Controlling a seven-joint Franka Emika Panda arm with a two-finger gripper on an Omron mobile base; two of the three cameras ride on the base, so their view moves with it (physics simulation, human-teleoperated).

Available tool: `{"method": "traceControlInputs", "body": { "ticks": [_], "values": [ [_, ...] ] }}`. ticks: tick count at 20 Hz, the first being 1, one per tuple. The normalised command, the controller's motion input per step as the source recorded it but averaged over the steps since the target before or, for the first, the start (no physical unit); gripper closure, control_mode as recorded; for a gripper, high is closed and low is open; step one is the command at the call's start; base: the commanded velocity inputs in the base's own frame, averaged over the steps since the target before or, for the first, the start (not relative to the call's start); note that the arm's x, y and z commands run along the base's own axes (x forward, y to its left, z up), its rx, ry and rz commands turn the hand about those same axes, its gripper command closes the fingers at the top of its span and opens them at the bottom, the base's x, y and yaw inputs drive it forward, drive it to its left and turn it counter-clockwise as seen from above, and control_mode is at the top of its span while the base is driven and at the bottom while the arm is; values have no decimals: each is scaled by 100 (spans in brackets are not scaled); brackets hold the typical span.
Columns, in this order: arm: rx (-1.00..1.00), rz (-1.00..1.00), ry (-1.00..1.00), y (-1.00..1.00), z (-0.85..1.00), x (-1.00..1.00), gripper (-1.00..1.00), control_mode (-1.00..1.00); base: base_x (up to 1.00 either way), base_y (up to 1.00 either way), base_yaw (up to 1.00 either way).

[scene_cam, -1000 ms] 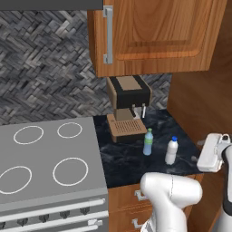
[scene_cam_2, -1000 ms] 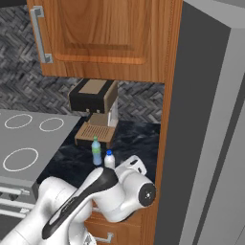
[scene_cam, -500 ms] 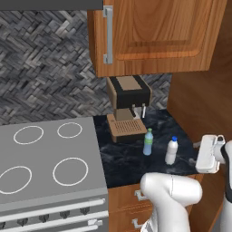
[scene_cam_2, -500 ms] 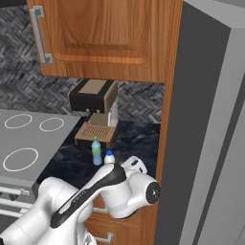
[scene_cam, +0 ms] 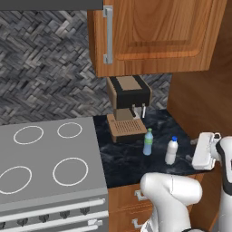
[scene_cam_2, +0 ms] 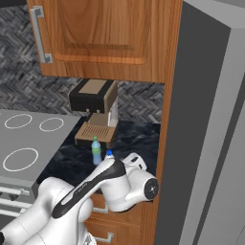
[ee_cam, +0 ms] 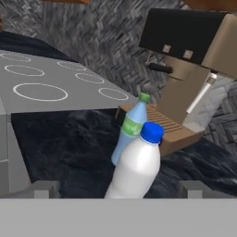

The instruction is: Take the bottled waters from the counter and place them in the freezer to freeze. Close the freezer door after placing the bottles.

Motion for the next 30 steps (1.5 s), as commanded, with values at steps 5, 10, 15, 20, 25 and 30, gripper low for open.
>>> {"method": "traceControlInputs", "body": {
  "ticks": [5, 10, 15, 20, 25, 30],
  "values": [
    [0, 0, 0, 7, -2, 12, -100, -100, 0, 0, 0],
    [0, 0, 0, 3, -5, 10, -100, -100, 0, 0, 0],
    [0, 3, 1, 0, -14, 1, -100, -100, 0, 0, 0],
    [0, 4, 5, 0, -22, 9, -100, -100, 0, 0, 0],
    [0, 1, 4, 0, -22, 21, -100, -100, 0, 0, 0],
    [0, 0, 7, 0, -12, 23, -100, -100, 0, 0, 0]
  ]
}}
